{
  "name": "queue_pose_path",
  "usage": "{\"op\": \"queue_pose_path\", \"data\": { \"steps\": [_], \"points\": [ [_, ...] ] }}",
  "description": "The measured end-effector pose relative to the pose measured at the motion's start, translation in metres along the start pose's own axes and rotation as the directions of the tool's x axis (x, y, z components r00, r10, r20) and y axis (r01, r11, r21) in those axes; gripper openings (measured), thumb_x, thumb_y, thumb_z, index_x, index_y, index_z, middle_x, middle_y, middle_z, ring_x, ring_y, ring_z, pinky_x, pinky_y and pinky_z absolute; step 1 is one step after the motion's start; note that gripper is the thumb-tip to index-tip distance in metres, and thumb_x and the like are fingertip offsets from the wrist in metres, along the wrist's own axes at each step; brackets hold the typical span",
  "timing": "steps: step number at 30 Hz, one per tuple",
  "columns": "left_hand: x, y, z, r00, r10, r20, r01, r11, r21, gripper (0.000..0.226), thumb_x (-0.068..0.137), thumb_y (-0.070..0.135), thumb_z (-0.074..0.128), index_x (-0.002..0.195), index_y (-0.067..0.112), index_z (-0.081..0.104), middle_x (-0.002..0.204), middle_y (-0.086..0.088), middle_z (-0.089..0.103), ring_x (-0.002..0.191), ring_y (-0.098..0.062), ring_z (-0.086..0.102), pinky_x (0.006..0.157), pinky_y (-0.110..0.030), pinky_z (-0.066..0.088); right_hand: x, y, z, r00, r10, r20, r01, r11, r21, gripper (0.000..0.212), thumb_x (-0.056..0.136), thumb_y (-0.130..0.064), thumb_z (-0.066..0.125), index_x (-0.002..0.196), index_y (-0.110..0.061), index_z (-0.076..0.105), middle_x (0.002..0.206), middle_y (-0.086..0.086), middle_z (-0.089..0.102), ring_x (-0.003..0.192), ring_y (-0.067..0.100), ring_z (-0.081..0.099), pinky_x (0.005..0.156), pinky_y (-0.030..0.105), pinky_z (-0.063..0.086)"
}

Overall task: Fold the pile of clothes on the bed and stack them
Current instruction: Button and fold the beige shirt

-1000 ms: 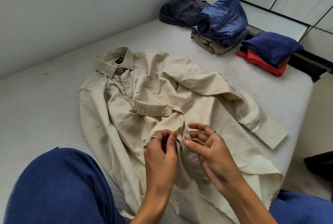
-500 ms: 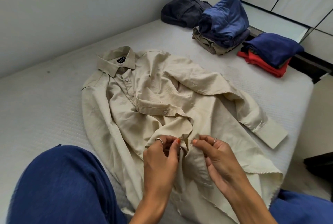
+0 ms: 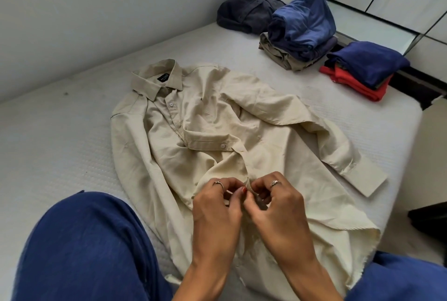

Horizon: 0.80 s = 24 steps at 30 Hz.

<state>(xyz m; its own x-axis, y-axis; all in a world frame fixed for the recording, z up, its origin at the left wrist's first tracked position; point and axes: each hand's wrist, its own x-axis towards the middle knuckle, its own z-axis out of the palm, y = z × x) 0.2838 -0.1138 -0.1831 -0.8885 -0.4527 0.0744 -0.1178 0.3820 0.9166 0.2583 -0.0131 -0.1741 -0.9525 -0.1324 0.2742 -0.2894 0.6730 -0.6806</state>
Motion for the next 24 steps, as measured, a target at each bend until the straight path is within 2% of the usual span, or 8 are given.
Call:
{"op": "queue_pose_path", "data": {
  "steps": [2, 5, 8, 10, 15, 18, 20, 24],
  "points": [
    [0.002, -0.001, -0.002, 0.994, -0.087, 0.061, 0.090, 0.994, -0.064, 0.011, 0.082, 0.011, 0.070, 0.079, 0.022, 0.074, 0.073, 0.009, 0.070, 0.071, -0.002, 0.066, 0.072, -0.032, 0.056, -0.001, 0.003, 0.001, 1.000, 0.031, 0.004, -0.031, 0.999, 0.024, 0.019, 0.073, -0.005, 0.077, 0.074, -0.018, 0.063, 0.074, -0.009, 0.056, 0.072, 0.006, 0.055, 0.064, 0.006, 0.040],
    [0.004, -0.004, -0.002, 0.964, -0.224, 0.142, 0.249, 0.950, -0.186, 0.011, 0.083, 0.009, 0.070, 0.078, 0.018, 0.074, 0.072, 0.005, 0.073, 0.072, -0.007, 0.070, 0.076, -0.036, 0.058, -0.002, 0.005, 0.000, 0.992, 0.121, 0.037, -0.124, 0.987, 0.103, 0.011, 0.075, -0.007, 0.077, 0.076, -0.015, 0.069, 0.074, -0.009, 0.062, 0.073, 0.003, 0.060, 0.063, 0.005, 0.042],
    [0.005, -0.005, 0.000, 0.938, -0.291, 0.188, 0.336, 0.895, -0.292, 0.011, 0.084, 0.006, 0.069, 0.079, 0.014, 0.074, 0.074, -0.001, 0.074, 0.074, -0.015, 0.072, 0.079, -0.039, 0.058, -0.004, 0.004, -0.003, 0.948, 0.292, 0.123, -0.316, 0.905, 0.285, 0.016, 0.077, -0.010, 0.077, 0.075, -0.025, 0.073, 0.071, -0.006, 0.071, 0.068, 0.001, 0.066, 0.064, 0.012, 0.049],
    [0.004, -0.006, 0.002, 0.925, -0.322, 0.202, 0.376, 0.855, -0.357, 0.009, 0.085, 0.003, 0.068, 0.081, 0.009, 0.074, 0.075, -0.005, 0.074, 0.075, -0.020, 0.072, 0.080, -0.039, 0.058, -0.005, 0.004, -0.005, 0.917, 0.355, 0.182, -0.399, 0.837, 0.374, 0.018, 0.078, -0.012, 0.076, 0.074, -0.029, 0.073, 0.073, -0.008, 0.073, 0.071, 0.003, 0.069, 0.068, 0.018, 0.053],
    [0.001, -0.009, 0.005, 0.914, -0.356, 0.197, 0.406, 0.793, -0.454, 0.008, 0.084, 0.002, 0.067, 0.084, 0.007, 0.073, 0.077, -0.008, 0.074, 0.077, -0.023, 0.072, 0.077, -0.035, 0.058, -0.008, 0.000, -0.005, 0.908, 0.362, 0.213, -0.420, 0.770, 0.481, 0.016, 0.087, -0.010, 0.067, 0.076, -0.019, 0.076, 0.074, -0.003, 0.074, 0.073, 0.008, 0.069, 0.067, 0.016, 0.051],
    [0.002, -0.011, 0.005, 0.912, -0.371, 0.175, 0.407, 0.769, -0.492, 0.006, 0.082, 0.003, 0.069, 0.085, 0.007, 0.074, 0.079, -0.008, 0.075, 0.079, -0.023, 0.072, 0.076, -0.033, 0.057, -0.008, 0.000, -0.001, 0.871, 0.407, 0.274, -0.490, 0.687, 0.536, 0.018, 0.091, -0.011, 0.061, 0.082, -0.014, 0.076, 0.077, 0.005, 0.074, 0.077, 0.020, 0.071, 0.076, 0.031, 0.056],
    [0.003, -0.011, 0.005, 0.913, -0.367, 0.179, 0.407, 0.770, -0.491, 0.006, 0.081, 0.005, 0.071, 0.084, 0.009, 0.075, 0.079, -0.006, 0.075, 0.079, -0.020, 0.072, 0.075, -0.030, 0.056, -0.006, 0.001, 0.000, 0.846, 0.451, 0.285, -0.529, 0.636, 0.562, 0.016, 0.089, -0.007, 0.063, 0.080, -0.014, 0.076, 0.076, 0.008, 0.074, 0.075, 0.024, 0.071, 0.076, 0.037, 0.057],
    [0.003, -0.011, 0.005, 0.910, -0.359, 0.210, 0.415, 0.770, -0.485, 0.007, 0.081, 0.006, 0.071, 0.086, 0.010, 0.075, 0.081, -0.006, 0.075, 0.084, -0.021, 0.072, 0.080, -0.033, 0.056, -0.001, 0.001, 0.000, 0.848, 0.454, 0.272, -0.527, 0.674, 0.518, 0.016, 0.083, -0.004, 0.069, 0.076, -0.017, 0.073, 0.073, 0.002, 0.074, 0.072, 0.015, 0.071, 0.068, 0.025, 0.056]
  ]
}}
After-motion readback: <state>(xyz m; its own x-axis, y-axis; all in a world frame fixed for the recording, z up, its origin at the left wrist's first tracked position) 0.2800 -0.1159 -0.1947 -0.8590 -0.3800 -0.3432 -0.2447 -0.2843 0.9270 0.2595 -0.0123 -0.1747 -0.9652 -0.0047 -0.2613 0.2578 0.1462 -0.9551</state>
